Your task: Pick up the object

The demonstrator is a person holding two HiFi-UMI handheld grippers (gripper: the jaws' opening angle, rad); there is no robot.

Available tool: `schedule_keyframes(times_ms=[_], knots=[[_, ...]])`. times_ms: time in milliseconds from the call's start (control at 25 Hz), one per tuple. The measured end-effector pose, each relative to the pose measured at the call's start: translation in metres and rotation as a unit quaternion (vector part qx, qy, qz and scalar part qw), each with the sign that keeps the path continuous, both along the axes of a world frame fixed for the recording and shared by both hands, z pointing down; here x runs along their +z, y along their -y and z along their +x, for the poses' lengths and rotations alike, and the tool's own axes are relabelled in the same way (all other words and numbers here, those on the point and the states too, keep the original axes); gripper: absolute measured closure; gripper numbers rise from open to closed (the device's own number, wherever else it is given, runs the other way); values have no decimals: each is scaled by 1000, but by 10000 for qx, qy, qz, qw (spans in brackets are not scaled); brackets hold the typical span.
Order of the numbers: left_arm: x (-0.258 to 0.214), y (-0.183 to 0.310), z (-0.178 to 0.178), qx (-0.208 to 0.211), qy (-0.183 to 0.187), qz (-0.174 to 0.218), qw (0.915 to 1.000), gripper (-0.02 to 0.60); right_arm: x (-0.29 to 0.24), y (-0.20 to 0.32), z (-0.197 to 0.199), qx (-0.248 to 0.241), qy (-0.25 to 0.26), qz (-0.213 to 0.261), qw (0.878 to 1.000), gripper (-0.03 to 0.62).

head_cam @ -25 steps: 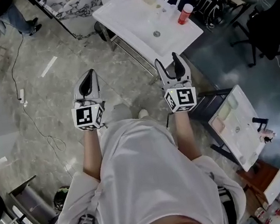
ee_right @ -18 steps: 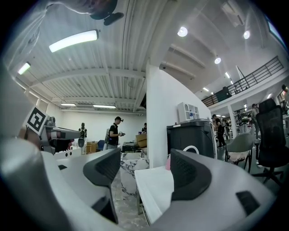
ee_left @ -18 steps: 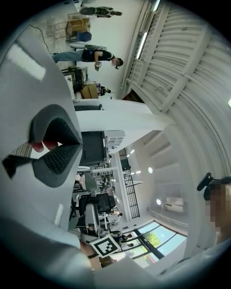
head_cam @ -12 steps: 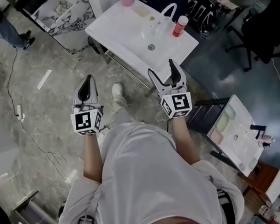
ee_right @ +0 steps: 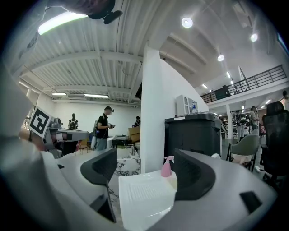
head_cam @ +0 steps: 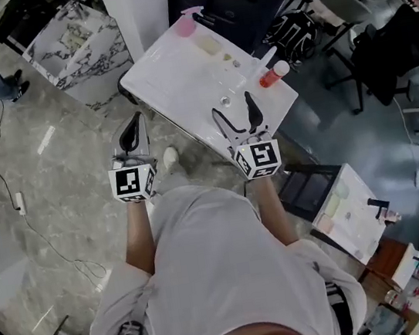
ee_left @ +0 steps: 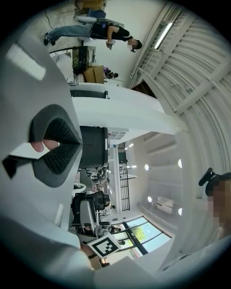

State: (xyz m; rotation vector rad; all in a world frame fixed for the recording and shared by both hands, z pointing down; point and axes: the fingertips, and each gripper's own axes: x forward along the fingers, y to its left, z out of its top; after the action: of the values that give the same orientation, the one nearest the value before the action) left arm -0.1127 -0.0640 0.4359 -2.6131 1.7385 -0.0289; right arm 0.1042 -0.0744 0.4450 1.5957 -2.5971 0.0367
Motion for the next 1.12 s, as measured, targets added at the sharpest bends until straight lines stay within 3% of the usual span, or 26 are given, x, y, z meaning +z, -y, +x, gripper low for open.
schedule_keyframes(times_ms=[240, 440, 560, 880, 1120], knots=[[-3, 97, -39, 332, -148, -47, 9993, 581, 4, 104, -37, 295, -325, -253, 9987, 166], [4, 143, -63, 473, -372, -109, 9981, 581, 19, 173, -49, 518, -728, -483, 9948, 141], [14, 158, -72, 444, -566, -255, 9971, 581, 36, 208, -46, 667, -969, -735, 9903, 138], [38, 161, -97, 621, -634, -497, 9948, 581, 117, 284, -27, 945, -1532, -1601, 9705, 117], [56, 151, -122, 331, -611, -780, 9945, 581, 186, 324, -2, 976, -1938, -2237, 9502, 112]])
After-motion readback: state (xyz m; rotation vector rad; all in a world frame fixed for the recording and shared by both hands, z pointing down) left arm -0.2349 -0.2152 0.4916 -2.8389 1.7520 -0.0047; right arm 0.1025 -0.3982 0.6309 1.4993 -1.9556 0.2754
